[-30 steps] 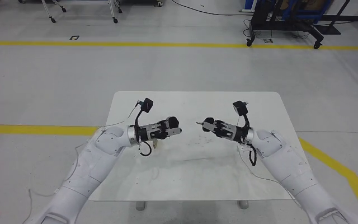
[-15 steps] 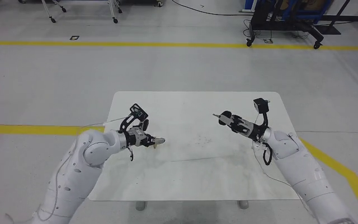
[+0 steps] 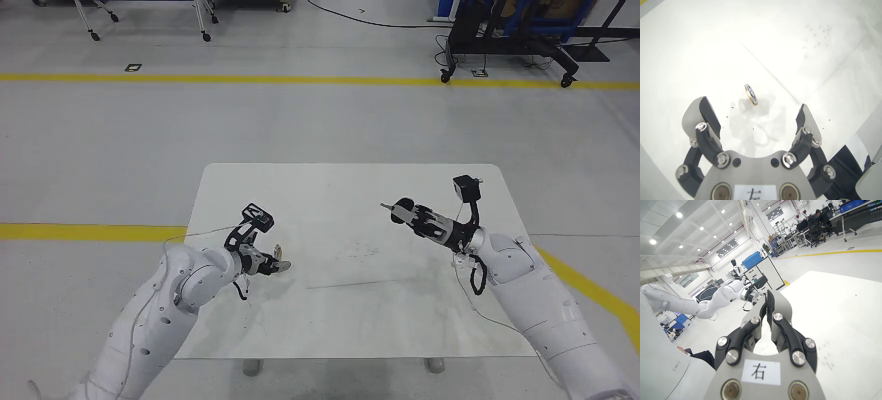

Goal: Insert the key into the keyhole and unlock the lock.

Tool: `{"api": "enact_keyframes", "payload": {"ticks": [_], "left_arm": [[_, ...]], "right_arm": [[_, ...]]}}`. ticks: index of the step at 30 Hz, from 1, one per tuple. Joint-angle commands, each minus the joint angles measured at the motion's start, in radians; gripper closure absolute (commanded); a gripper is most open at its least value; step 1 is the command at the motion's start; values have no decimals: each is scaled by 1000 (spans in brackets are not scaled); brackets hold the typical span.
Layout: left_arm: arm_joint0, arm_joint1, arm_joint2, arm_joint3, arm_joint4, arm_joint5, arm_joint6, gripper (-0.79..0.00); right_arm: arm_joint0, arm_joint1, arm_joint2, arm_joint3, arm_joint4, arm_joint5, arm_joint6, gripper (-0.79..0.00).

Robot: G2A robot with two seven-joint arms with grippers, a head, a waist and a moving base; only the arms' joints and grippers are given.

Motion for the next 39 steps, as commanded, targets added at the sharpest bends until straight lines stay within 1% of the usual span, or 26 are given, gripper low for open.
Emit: {"api": "enact_keyframes", "payload": {"ticks": [1,4,9,11,12,13,14,15,23,29,35,39], "left_arm": [[-23,-9,28,33,-21,5,-1,-588],[-57,-21,63,74,-10,34,-4,-523],[-93,-36,104,121,-4,61,8,-471],[-107,-41,110,138,-8,65,13,-465],[-111,-44,113,142,-14,70,18,-443],[-113,-46,116,145,-24,72,20,-363],[-116,-48,120,147,-30,73,18,-259],[-120,-50,123,149,-32,74,11,-6],[-149,-57,141,162,-11,122,-76,0],[-151,-57,137,146,13,131,-92,0],[-148,-59,132,146,16,131,-81,0],[-142,-62,120,139,-11,115,-16,0]], "right_arm": [[0,0,0,0,0,0,0,0],[0,0,0,0,0,0,0,0],[0,0,0,0,0,0,0,0],[0,0,0,0,0,0,0,0],[0,0,0,0,0,0,0,0],[0,0,0,0,0,0,0,0],[0,0,0,0,0,0,0,0],[0,0,0,0,0,0,0,0],[0,0,0,0,0,0,0,0],[0,0,0,0,0,0,0,0],[0,0,0,0,0,0,0,0],[0,0,0,0,0,0,0,0]]}}
